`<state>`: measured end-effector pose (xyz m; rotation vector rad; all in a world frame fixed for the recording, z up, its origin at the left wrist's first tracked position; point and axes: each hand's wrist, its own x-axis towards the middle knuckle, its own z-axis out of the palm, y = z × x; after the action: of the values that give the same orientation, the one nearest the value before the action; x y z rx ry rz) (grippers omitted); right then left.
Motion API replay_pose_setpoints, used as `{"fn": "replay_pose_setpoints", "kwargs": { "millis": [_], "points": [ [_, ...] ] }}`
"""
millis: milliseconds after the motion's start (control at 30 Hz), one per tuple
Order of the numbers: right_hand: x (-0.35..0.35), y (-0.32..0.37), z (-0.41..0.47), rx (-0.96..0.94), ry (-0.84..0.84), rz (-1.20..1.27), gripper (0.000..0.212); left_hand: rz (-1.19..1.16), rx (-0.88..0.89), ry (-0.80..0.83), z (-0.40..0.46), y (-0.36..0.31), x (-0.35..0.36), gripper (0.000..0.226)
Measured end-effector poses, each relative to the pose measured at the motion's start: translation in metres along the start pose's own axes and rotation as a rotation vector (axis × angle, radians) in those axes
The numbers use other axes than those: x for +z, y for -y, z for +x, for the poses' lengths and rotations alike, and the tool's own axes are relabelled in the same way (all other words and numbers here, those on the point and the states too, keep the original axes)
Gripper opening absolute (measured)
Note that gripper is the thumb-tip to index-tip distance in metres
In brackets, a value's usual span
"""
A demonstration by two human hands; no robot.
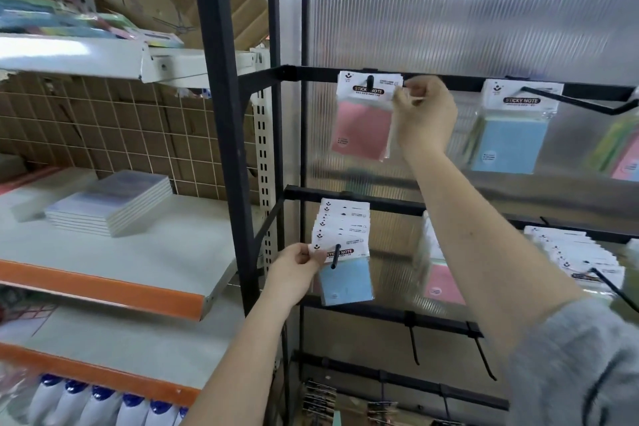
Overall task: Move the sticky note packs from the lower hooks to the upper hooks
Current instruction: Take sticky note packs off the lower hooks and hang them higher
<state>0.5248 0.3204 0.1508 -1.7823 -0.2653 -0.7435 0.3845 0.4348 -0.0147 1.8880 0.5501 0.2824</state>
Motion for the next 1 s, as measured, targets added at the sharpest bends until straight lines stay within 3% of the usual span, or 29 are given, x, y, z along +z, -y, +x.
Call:
{"fn": "replay_pose_setpoints", "kwargs": {
  "millis": [200, 567, 867, 1000],
  "points": [
    [-0.054, -0.039, -0.053, 0.002, 0.013, -0.010, 0.006, 0.066, 0.027, -0.009, 0.003, 0.004, 0.005, 0.014],
    [-0.106, -0.109, -0.098, 0.326, -0.167, -0.043, 0.009, 0.357, 0.192, -0.085, -0.010, -0.027, -0.003, 0.020],
    [-0.119, -0.151, -0.116, 0.596, -0.078, -0.106, 0.038, 0.587, 0.186, 0.058, -0.024, -0.044, -0.019, 0.021],
    [-0.111, -0.159, -0.128, 0.622, -0.021, -0.136, 0.027, 0.650, 0.225, 0.079, -0.030, -0.054, -0.025, 0.016]
  ]
}}
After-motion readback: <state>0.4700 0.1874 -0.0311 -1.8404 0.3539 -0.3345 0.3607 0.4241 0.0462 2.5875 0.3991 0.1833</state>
